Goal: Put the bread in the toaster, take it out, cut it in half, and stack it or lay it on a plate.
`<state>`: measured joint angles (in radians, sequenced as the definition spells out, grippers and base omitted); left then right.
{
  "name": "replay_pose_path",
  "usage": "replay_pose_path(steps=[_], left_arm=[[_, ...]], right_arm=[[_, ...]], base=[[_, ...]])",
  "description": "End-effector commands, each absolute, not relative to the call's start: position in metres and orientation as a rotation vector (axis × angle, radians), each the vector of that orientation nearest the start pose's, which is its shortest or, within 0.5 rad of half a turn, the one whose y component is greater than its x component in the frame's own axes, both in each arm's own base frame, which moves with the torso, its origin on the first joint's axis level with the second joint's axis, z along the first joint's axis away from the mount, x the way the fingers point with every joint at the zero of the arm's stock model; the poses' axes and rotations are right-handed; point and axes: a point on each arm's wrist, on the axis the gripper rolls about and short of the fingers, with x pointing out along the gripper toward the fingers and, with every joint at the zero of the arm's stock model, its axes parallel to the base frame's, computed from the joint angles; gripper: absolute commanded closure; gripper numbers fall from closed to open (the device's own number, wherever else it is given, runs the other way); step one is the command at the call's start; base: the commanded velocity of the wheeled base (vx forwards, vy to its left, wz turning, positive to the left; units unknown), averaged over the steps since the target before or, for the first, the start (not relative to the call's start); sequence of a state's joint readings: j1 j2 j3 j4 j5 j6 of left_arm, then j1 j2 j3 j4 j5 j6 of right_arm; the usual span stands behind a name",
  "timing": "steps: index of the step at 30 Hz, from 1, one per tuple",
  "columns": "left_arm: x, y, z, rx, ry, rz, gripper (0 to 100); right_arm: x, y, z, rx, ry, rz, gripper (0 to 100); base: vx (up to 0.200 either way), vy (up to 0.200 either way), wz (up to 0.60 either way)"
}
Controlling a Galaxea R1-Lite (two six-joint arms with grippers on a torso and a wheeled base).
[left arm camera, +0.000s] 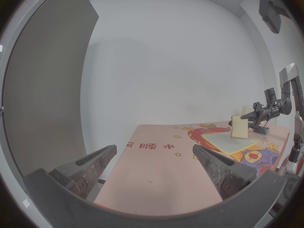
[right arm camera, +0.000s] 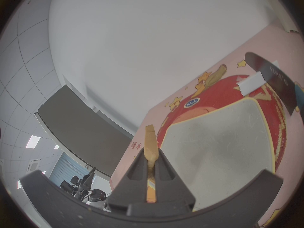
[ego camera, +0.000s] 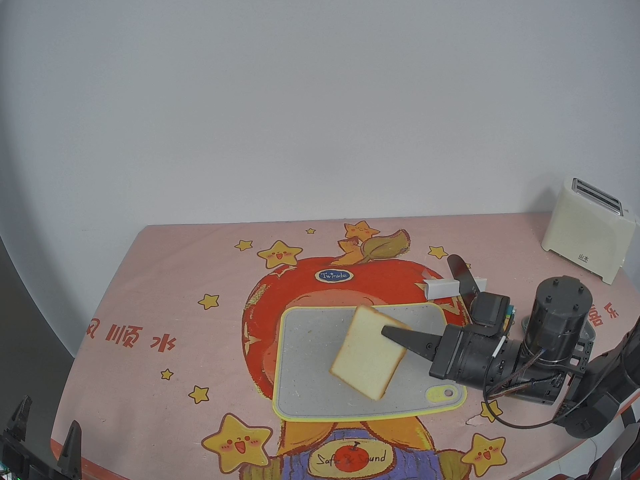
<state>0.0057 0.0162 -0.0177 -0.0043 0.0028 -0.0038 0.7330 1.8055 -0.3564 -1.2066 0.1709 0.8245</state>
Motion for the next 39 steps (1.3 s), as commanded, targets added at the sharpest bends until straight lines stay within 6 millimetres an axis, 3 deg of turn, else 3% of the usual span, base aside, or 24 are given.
replay_pose_path(steps=[1,23,24,28,33,39], left_arm=[[-0.023,0.0,0.076,-0.005,-0.002,0.009,0],[-0.023,0.0,0.076,-0.005,-0.002,0.009,0],[-0.023,0.0,0.076,-0.003,-0.002,0.009,0],[-0.023,0.0,0.076,-0.003,-0.002,0.009,0],[-0.023,0.0,0.076,-0.003,-0.002,0.009,0],[-0.023,0.0,0.076,-0.003,-0.002,0.009,0]], right_arm=[[0.195,0.181,0.095,0.683,0.623,0.73,100],[0.191,0.178,0.092,0.644,0.624,0.723,100],[0.191,0.178,0.091,0.625,0.617,0.726,0],[0.193,0.176,0.092,0.572,0.582,0.725,0],[0.187,0.166,0.095,0.348,0.448,0.691,0],[0.182,0.166,0.096,0.321,0.397,0.692,0]], base=[[0.0,0.0,0.0],[0.0,0.0,0.0],[0.0,0.0,0.0],[0.0,0.0,0.0],[0.0,0.0,0.0],[0.0,0.0,0.0]])
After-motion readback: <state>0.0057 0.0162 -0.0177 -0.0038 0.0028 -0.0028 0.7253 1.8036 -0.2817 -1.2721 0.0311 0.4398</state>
